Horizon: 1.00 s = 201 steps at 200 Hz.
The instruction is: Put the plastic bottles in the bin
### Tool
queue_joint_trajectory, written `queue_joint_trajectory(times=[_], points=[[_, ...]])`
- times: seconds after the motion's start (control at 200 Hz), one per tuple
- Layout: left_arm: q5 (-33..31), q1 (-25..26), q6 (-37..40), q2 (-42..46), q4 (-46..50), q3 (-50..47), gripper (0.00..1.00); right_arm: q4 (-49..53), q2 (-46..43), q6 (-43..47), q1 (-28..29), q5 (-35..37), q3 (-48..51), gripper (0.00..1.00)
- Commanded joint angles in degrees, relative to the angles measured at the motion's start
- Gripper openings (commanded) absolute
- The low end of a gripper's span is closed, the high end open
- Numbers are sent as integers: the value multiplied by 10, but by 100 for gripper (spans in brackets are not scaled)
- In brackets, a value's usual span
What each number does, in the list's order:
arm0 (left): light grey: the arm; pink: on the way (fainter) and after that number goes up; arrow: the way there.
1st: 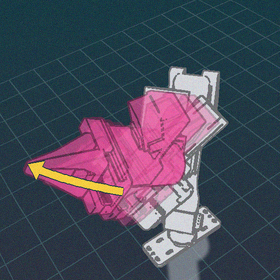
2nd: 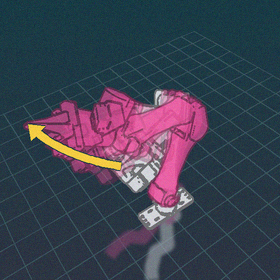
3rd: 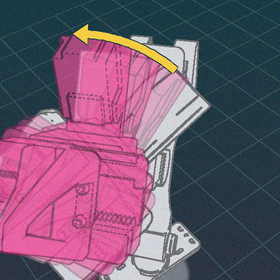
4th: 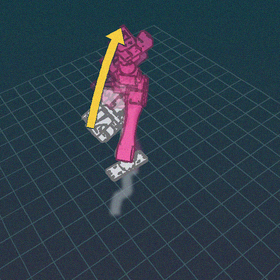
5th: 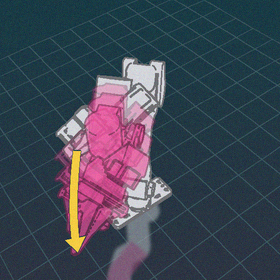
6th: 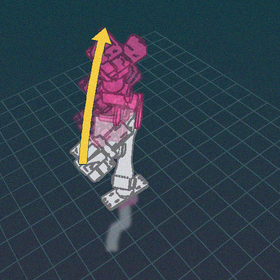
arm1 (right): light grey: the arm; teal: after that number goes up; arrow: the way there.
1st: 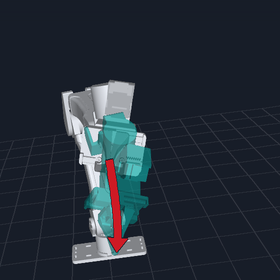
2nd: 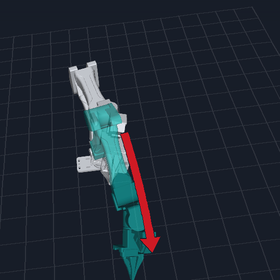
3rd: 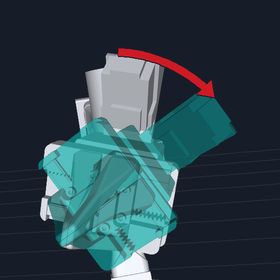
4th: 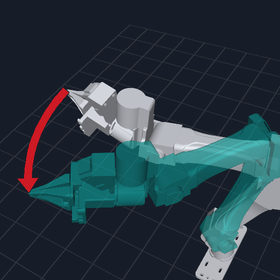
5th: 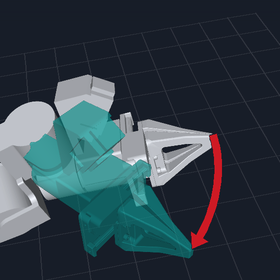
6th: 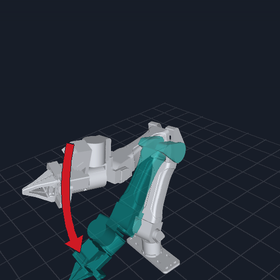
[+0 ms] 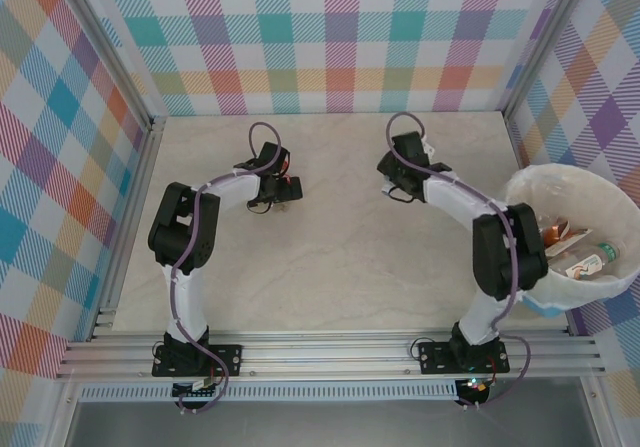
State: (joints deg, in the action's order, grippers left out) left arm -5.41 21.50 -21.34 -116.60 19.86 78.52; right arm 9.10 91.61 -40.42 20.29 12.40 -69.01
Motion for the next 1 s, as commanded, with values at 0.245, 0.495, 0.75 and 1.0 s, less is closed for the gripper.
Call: queue_joint_trajectory(times=[0.245,0.495,0.75,1.0], points=[[101,4,2,-18,7,-7,65,84,-228,195,4,-7,-19,56],[117,10,1,5,-1,-16,54,213,-345,270,1,124,-51,58],[170,33,2,66,-85,-73,45,234,-402,362,-48,258,-47,57],[204,54,12,138,-158,-132,44,252,-437,412,-135,347,-47,58]])
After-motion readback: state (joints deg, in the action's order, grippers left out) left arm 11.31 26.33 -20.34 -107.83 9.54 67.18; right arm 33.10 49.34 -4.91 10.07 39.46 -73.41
